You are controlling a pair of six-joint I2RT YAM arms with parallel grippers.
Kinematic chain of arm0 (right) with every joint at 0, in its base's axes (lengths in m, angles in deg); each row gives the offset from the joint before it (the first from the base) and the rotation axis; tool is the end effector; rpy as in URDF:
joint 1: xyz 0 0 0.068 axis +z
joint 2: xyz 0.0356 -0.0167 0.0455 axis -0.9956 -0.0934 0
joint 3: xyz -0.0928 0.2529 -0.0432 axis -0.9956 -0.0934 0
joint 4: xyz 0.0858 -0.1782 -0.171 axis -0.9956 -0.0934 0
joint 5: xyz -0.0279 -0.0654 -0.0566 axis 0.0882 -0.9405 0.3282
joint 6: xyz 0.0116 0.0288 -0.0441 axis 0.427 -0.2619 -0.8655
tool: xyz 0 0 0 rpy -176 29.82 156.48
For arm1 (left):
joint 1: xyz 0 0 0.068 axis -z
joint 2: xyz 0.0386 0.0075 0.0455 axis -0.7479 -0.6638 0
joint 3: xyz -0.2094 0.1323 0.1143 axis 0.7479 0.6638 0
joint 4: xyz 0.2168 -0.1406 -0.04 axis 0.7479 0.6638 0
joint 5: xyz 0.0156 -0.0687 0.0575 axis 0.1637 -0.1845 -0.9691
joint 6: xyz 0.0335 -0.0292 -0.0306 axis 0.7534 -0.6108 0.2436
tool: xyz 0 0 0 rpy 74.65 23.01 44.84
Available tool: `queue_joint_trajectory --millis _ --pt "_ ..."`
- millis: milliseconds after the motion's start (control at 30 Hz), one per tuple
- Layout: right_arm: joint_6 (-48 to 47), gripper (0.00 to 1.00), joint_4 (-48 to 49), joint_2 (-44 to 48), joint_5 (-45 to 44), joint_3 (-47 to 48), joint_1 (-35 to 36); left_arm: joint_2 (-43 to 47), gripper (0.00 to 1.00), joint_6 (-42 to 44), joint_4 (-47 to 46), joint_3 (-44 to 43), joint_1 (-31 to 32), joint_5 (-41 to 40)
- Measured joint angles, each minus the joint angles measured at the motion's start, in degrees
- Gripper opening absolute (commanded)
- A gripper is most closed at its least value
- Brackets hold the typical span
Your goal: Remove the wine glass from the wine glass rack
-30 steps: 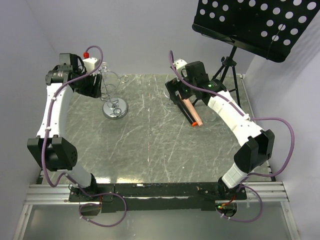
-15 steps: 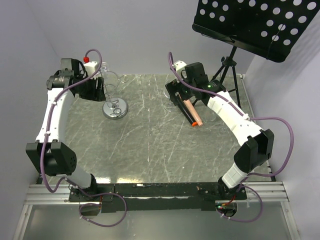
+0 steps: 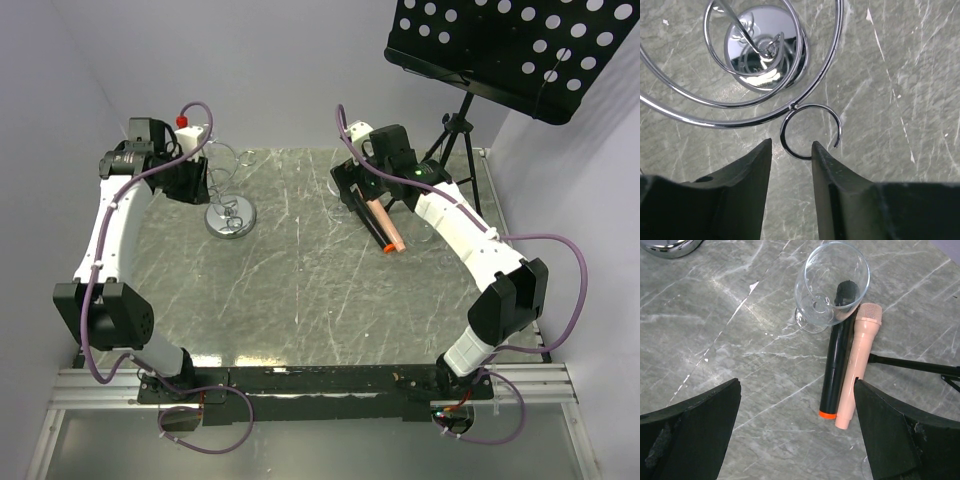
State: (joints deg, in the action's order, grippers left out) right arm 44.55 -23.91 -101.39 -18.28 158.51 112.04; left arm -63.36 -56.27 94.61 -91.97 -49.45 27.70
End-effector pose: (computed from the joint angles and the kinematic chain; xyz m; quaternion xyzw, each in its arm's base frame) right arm 0.3180 0.1686 0.3734 -0.3176 0.8385 0.1025 0.4307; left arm 0.3202 -0.0056 0.3770 0.1439 0.9226 -0.1142 0.3391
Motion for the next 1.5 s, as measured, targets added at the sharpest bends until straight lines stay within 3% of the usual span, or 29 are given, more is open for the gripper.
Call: queue_joint_trajectory --millis 400,667,833,1067,1267,1500 --pt "0.00 1.00 0.02 0.00 0.00 -0.09 0.02 -4.33 0.30 0.24 1.11 -3.76 0.33 -0.81" --pt "-0.24 1.00 0.20 0.09 -0.33 -0.48 0.02 -7.54 0.08 0.50 4.39 -8.11 0.26 -1.64" --pt "-0.42 1.00 0.17 0.24 -0.85 -1.44 0.09 -8.46 0.02 5.95 6.51 -9.92 -0.02 -3.54" --pt "-0.42 1.00 0.17 0.24 -0.87 -1.49 0.17 -10.67 0.01 15.06 10.08 -13.22 -1.05 -3.08" --pt "-0.46 1.00 0.17 0.24 -1.11 -1.49 0.24 -16.37 0.01 21.22 16.74 -21.53 -5.14 3.69" --pt "-0.83 1.00 0.17 0.24 -1.38 -1.49 0.35 -16.92 0.01 26.56 18.58 -21.99 -7.08 7.93"
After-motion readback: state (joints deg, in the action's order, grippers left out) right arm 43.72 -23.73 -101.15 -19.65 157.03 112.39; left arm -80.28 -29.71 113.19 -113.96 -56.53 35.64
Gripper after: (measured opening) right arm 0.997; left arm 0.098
